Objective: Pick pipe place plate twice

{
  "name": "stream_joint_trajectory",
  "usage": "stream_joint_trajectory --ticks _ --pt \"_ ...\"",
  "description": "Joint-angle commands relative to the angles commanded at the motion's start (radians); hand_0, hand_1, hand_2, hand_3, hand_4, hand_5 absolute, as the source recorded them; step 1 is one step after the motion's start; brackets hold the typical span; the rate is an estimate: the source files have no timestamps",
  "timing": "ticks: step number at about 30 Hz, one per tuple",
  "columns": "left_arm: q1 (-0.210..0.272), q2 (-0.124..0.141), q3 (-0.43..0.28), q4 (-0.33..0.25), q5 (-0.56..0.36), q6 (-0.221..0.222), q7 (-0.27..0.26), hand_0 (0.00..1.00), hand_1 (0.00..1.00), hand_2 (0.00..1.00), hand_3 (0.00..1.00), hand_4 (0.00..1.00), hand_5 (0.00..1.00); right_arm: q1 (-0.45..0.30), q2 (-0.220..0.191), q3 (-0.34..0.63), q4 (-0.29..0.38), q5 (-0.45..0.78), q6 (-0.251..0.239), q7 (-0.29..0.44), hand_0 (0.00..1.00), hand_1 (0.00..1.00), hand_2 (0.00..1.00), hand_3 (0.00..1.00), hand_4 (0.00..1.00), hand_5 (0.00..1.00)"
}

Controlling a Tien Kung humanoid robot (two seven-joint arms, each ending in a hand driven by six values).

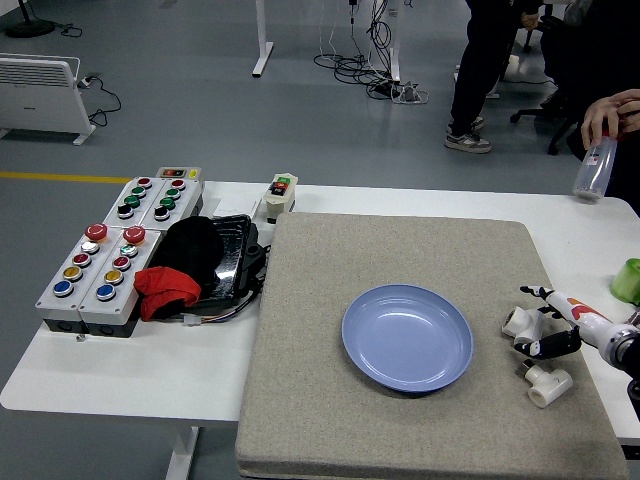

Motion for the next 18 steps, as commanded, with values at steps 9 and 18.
stream_joint_trajectory --ticks 9,18 --pt "-0.001 -0.001 0.0 0.0 0.0 0.001 -0.001 0.626 0.587 0.53 0.577 0.204 0.998 0.019 0.014 -0.014 -0.061 -0.031 -0.084 0.019 0.69 0.716 0.767 0.837 0.806 0.415" --pt "0.001 -0.001 -0.002 0.001 0.001 0.001 0.0 0.626 0.587 0.529 0.577 0.204 0.998 0.013 0.013 -0.017 -0.092 -0.045 -0.108 0.044 0.639 0.679 0.683 0.821 0.763 0.379"
